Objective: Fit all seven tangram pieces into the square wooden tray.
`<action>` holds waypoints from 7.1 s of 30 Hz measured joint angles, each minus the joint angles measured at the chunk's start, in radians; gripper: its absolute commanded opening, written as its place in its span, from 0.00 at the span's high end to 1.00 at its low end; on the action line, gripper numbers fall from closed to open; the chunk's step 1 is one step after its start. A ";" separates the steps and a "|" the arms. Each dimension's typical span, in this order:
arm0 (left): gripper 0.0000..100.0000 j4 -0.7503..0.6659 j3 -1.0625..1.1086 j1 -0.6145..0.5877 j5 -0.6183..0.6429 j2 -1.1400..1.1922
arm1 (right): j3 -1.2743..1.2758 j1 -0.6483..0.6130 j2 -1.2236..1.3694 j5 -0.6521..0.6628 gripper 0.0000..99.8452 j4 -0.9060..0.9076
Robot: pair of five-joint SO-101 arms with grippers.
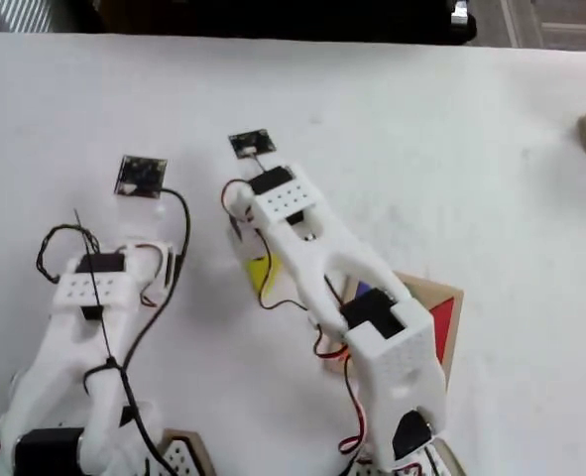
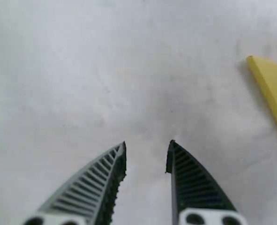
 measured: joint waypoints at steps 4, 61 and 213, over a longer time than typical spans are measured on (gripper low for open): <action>0.85 0.000 0.000 0.000 0.000 0.000 | 0.000 -0.006 0.000 0.000 0.73 0.005; 0.85 0.000 0.000 0.000 0.000 0.000 | -0.098 -0.069 0.080 0.029 0.72 0.049; 0.85 -0.035 0.009 0.005 -0.114 -0.002 | -0.029 -0.080 -0.166 0.649 0.98 0.463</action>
